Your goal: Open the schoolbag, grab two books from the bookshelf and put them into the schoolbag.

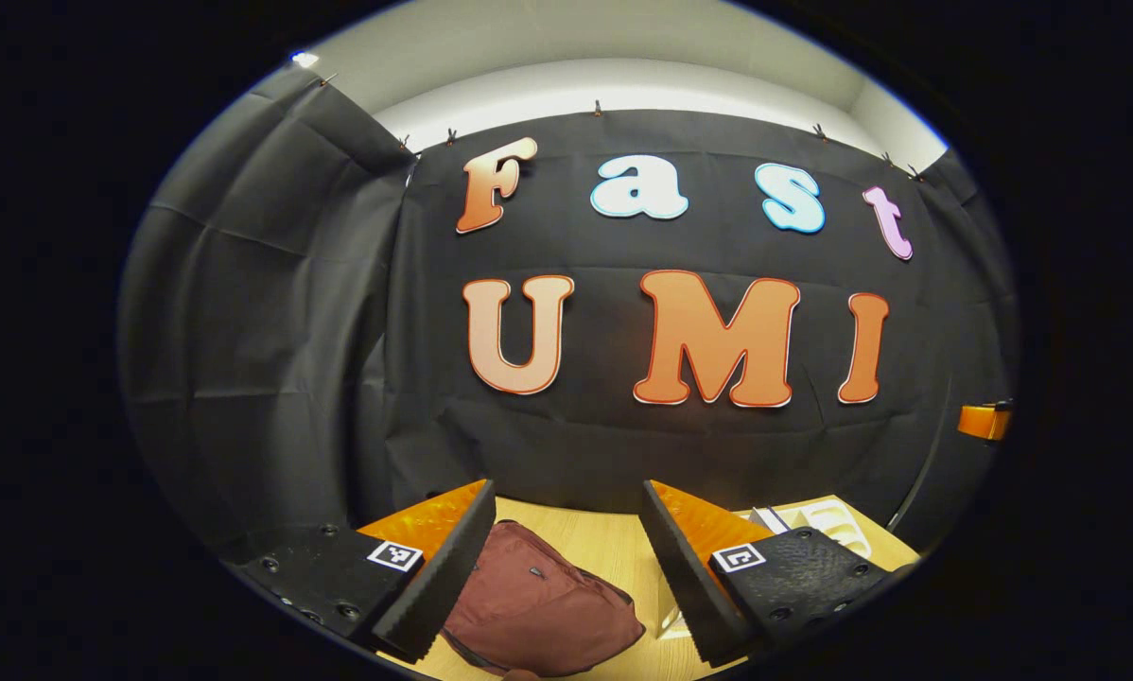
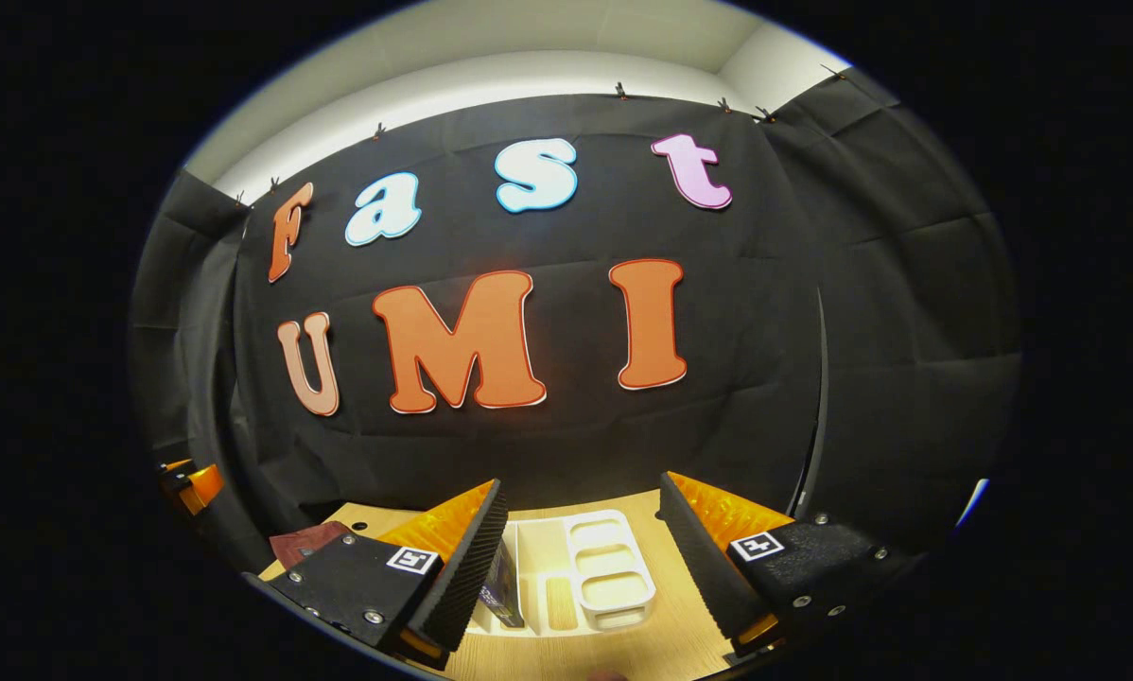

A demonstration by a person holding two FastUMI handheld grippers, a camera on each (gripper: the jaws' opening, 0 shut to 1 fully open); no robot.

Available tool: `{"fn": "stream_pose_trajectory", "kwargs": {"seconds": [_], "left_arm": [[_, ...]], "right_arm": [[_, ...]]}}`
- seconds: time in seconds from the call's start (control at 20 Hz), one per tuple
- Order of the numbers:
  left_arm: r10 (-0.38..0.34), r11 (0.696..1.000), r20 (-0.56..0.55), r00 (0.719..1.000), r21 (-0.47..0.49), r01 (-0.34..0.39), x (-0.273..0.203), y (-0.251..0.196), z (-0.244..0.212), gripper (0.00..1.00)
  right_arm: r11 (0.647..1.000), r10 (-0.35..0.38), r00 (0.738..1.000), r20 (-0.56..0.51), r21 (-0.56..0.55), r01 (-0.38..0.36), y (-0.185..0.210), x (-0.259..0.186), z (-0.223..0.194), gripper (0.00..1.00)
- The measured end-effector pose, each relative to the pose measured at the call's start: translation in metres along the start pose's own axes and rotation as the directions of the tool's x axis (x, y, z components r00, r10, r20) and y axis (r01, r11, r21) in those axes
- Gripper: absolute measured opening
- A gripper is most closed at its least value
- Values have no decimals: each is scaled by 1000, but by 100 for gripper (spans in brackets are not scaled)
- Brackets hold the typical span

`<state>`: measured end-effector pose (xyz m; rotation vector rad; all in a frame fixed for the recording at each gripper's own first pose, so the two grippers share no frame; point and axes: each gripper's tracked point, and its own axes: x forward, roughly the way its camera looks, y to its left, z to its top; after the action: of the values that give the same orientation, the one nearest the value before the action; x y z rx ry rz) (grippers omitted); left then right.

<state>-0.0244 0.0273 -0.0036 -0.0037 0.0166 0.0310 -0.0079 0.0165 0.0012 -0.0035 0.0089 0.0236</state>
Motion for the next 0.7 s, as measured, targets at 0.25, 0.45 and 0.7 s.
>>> {"fn": "stream_pose_trajectory", "kwargs": {"seconds": [0.25,0.45,0.7], "left_arm": [[-22,1000,-16,1000,4,22,5,-1,-6,95],[-8,1000,-41,999,24,9,9,7,-15,95],[2,997,-76,997,78,4,14,11,-34,95]], "right_arm": [[1000,-6,1000,-2,-5,6,-1,1,1,100],[1000,-21,1000,-13,-8,21,-4,5,-3,96],[1000,-24,999,-40,-16,23,-2,8,-13,96]]}}
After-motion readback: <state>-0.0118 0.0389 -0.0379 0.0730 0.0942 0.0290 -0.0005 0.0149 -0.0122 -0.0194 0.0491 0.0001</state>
